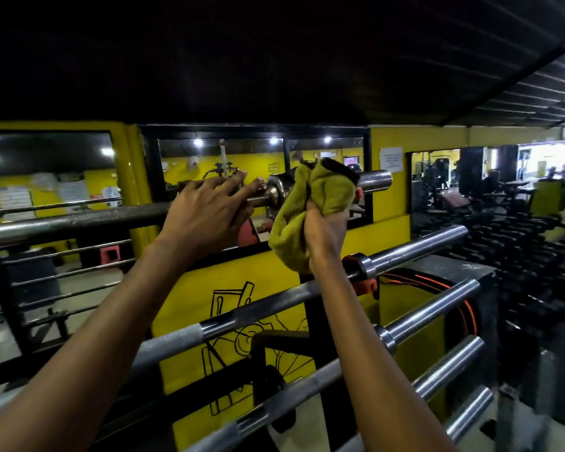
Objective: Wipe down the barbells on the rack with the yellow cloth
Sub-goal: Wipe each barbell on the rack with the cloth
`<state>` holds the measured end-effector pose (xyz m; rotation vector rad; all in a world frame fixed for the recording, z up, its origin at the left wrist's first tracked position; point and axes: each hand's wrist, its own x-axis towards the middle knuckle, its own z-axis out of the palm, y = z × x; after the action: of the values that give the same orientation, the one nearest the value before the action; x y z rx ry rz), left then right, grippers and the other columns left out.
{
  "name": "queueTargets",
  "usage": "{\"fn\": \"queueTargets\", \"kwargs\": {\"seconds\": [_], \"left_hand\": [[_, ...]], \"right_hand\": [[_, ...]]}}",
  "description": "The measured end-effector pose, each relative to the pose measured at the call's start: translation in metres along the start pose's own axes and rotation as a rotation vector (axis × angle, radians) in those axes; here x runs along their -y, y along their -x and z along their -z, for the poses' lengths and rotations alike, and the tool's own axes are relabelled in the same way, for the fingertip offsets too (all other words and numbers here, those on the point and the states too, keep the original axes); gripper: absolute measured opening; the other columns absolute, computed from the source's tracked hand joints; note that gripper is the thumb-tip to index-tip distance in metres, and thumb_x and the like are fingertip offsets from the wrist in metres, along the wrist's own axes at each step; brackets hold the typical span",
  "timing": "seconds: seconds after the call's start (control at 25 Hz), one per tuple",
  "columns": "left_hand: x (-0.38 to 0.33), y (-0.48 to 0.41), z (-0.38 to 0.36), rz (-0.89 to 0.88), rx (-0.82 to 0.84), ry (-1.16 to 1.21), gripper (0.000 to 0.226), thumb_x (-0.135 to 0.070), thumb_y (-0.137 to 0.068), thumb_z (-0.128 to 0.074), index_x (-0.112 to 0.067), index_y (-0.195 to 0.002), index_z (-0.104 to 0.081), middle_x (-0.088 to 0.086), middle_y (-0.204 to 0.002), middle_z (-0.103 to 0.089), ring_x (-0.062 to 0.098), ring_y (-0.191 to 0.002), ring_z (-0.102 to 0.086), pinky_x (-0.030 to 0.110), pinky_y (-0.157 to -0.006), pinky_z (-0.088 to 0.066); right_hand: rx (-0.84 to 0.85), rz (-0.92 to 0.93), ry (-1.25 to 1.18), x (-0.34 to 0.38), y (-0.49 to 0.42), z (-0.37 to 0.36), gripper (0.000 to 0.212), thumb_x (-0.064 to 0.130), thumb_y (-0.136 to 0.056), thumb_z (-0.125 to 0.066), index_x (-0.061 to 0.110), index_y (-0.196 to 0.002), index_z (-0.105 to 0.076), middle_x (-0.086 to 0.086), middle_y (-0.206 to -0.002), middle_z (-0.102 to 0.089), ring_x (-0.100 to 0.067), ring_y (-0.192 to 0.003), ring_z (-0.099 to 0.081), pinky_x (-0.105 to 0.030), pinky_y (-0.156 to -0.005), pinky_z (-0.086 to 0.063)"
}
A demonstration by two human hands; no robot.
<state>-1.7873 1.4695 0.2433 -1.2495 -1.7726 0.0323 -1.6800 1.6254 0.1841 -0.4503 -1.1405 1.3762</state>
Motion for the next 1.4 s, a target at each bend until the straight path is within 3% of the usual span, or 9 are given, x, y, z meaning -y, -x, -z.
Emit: {"fn": "queueTargets", "kwargs": {"seconds": [0.12,0.24,0.36,0.48,0.72,1.0,1.16,1.24,1.4], "left_hand": [[0.0,0.002,-0.002,-0.039,-0.001,-0.015,0.067,-0.058,-0.096,-0.022,-0.035,-0.154,0.001,0.003,-0.162,-0.017,0.029,-0.139,-0.036,0.044,-0.105,-0.037],[0.001,0.002,-0.003,-0.055,-0.003,0.004,0.067,-0.063,-0.094,-0.015,-0.036,-0.154,0.003,0.002,-0.161,-0.018,0.028,-0.138,-0.036,0.042,-0.109,-0.032],[0.003,0.002,-0.006,-0.057,-0.026,0.023,0.065,-0.063,-0.095,-0.011,-0.035,-0.153,0.0,0.003,-0.16,-0.023,0.027,-0.138,-0.038,0.042,-0.11,-0.03],[0.0,0.002,-0.004,-0.047,-0.035,0.061,0.065,-0.062,-0.096,-0.021,-0.036,-0.153,-0.007,0.001,-0.157,-0.031,0.027,-0.136,-0.04,0.043,-0.109,-0.031],[-0.02,-0.009,0.0,0.075,-0.023,0.185,0.067,-0.069,-0.093,-0.009,-0.039,-0.153,-0.004,0.006,-0.159,-0.023,0.037,-0.136,-0.037,0.054,-0.104,-0.034],[-0.054,-0.05,-0.009,0.054,-0.044,0.207,0.059,-0.06,-0.098,-0.023,-0.032,-0.149,-0.022,0.005,-0.158,-0.026,0.036,-0.13,-0.045,0.047,-0.089,-0.047],[-0.057,-0.052,-0.004,0.068,-0.006,0.232,0.057,-0.056,-0.099,-0.027,-0.028,-0.148,-0.025,0.005,-0.159,-0.023,0.033,-0.14,-0.031,0.055,-0.098,-0.04],[-0.063,-0.058,-0.002,0.058,0.006,0.285,0.053,-0.049,-0.099,-0.033,-0.022,-0.145,-0.032,0.009,-0.152,-0.033,0.03,-0.137,-0.033,0.056,-0.103,-0.036],[-0.071,-0.074,-0.003,0.055,0.028,0.273,0.055,-0.05,-0.098,-0.034,-0.02,-0.144,-0.037,0.012,-0.138,-0.045,0.03,-0.128,-0.041,0.052,-0.101,-0.04]], "right_hand": [[0.007,0.113,0.419,0.034,-0.004,0.008,0.087,0.026,-0.087,-0.073,0.009,-0.15,-0.014,-0.011,-0.137,-0.039,-0.026,-0.113,-0.055,-0.038,-0.088,-0.054],[-0.023,0.467,0.658,0.062,-0.002,0.011,0.086,0.023,-0.081,-0.08,0.012,-0.143,-0.022,-0.015,-0.14,-0.034,-0.018,-0.096,-0.055,-0.031,-0.066,-0.055],[-0.135,0.642,1.046,0.089,-0.031,0.014,0.07,0.02,-0.082,-0.077,0.018,-0.141,-0.038,-0.016,-0.139,-0.04,-0.034,-0.11,-0.057,-0.043,-0.076,-0.053],[0.023,0.489,1.269,0.091,-0.068,0.018,0.049,0.037,-0.082,-0.071,0.023,-0.127,-0.056,-0.011,-0.124,-0.062,-0.037,-0.112,-0.061,-0.044,-0.085,-0.049],[0.262,0.544,1.171,0.074,-0.078,0.034,0.054,0.068,-0.085,-0.057,0.027,-0.12,-0.062,0.002,-0.102,-0.068,-0.02,-0.089,-0.061,-0.034,-0.075,-0.046],[0.051,0.266,1.105,0.082,-0.14,0.049,0.041,0.037,-0.086,-0.068,0.01,-0.118,-0.067,-0.011,-0.104,-0.068,-0.03,-0.096,-0.063,-0.031,-0.071,-0.039],[0.319,0.41,0.91,0.075,-0.153,0.077,0.012,0.014,-0.088,-0.071,0.017,-0.098,-0.065,0.002,-0.091,-0.066,0.001,-0.074,-0.063,-0.024,-0.068,-0.047],[0.424,0.448,0.843,0.073,-0.158,0.101,0.023,-0.003,-0.088,-0.066,0.015,-0.102,-0.06,0.01,-0.086,-0.061,0.014,-0.066,-0.06,-0.009,-0.061,-0.046],[0.19,0.424,0.671,0.043,-0.177,0.116,0.042,0.025,-0.092,-0.07,0.015,-0.128,-0.053,0.003,-0.103,-0.068,0.0,-0.082,-0.065,-0.024,-0.068,-0.056]]}}
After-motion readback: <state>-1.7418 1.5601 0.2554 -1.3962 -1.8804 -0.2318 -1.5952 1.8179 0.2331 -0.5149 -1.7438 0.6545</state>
